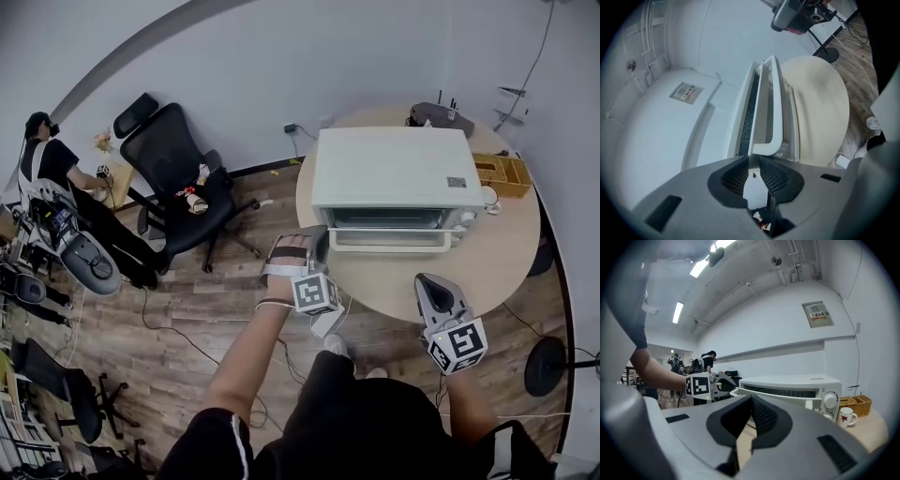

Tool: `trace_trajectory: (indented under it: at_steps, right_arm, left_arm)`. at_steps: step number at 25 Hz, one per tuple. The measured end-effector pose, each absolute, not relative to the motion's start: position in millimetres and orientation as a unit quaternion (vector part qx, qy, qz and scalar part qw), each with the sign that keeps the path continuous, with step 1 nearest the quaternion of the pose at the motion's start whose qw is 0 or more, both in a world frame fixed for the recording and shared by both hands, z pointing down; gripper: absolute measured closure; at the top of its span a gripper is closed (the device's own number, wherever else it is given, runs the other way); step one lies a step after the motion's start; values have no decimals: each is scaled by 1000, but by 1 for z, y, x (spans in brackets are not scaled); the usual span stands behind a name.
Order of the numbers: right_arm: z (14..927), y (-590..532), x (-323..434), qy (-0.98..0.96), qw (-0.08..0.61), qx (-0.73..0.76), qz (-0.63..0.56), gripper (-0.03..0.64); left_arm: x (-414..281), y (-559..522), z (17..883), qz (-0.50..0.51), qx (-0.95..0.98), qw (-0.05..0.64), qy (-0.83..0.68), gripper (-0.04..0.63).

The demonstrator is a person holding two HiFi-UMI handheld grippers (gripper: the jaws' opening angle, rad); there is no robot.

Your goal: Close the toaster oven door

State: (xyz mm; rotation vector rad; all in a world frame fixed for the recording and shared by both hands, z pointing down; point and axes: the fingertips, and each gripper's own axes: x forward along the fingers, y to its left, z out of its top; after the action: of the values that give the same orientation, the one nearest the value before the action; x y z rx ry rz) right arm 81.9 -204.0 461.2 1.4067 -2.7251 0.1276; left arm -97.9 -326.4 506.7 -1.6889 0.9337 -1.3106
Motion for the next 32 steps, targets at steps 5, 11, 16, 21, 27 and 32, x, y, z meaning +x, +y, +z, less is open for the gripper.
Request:
trace_trajectory:
  at_steps: [5,11,16,21,27,32]
  right_arm:
    - [457,-206,84,-886,33,461,40,617]
    - [457,-205,81,-887,35,457,43,617]
    - [459,-205,83,-887,35,459,46,617]
    - [458,-204,86,-885,35,462,45,617]
    - [458,-204,91,-882,33,468,45,617]
    - [459,-202,86,-884,33,463,45,617]
  left_arm:
    - [-95,-339,505,-524,-663,391,364,531]
    - [-95,-351,504,-533,-660,393,356,525]
    - [-94,-361,502,-542,-652,392,356,523]
    - [-95,-364,494,-532,-633,415,380,520]
    - [-95,-358,485,-501,-634,418,415,502]
    - [-93,-339,474,-465,-649,404,446,502]
